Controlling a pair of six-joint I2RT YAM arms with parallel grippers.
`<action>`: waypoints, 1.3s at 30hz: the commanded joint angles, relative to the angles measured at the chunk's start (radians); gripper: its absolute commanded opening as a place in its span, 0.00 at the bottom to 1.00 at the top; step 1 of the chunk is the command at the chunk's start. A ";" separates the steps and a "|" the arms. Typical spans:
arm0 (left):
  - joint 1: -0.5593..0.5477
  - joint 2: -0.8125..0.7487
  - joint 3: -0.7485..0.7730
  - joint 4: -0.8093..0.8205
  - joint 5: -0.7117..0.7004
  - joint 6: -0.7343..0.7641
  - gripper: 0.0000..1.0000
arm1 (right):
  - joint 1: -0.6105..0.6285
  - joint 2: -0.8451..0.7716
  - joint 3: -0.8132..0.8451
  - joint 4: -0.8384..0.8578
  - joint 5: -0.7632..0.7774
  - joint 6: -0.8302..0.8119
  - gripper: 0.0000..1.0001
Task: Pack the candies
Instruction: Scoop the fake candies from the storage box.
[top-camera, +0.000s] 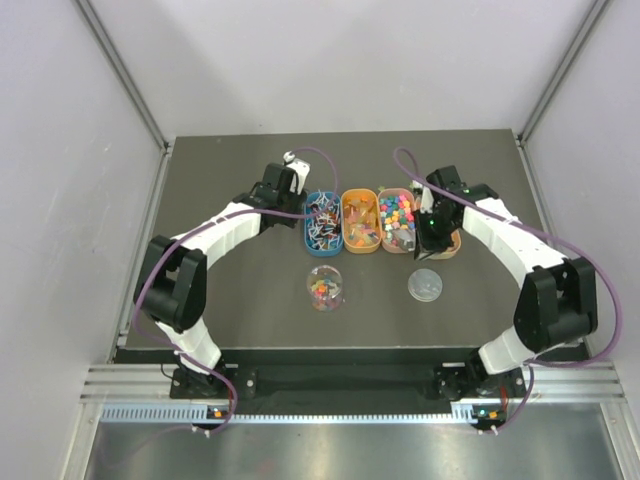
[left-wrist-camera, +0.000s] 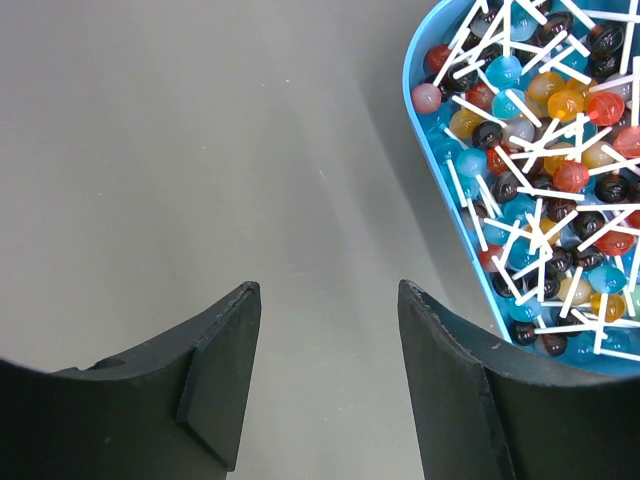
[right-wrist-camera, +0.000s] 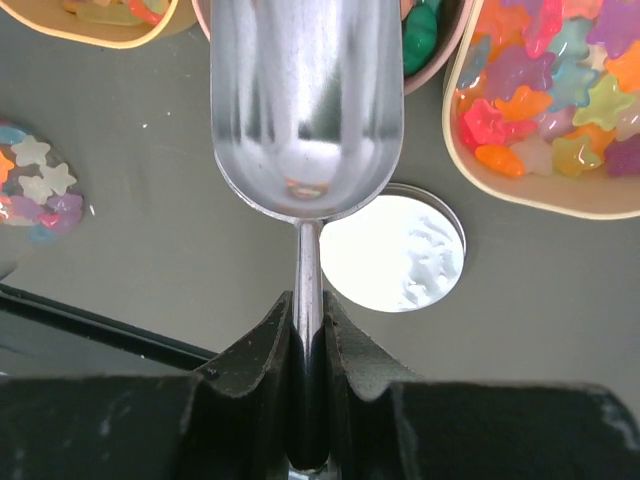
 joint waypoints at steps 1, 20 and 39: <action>-0.002 -0.008 -0.006 0.038 0.003 -0.027 0.62 | -0.007 0.037 0.066 -0.006 0.030 -0.032 0.00; 0.004 -0.016 -0.049 0.045 0.029 -0.073 0.63 | -0.007 0.270 0.272 0.011 0.092 -0.124 0.00; 0.025 -0.028 -0.093 0.036 0.041 -0.080 0.63 | -0.007 0.317 0.226 0.135 0.030 -0.178 0.00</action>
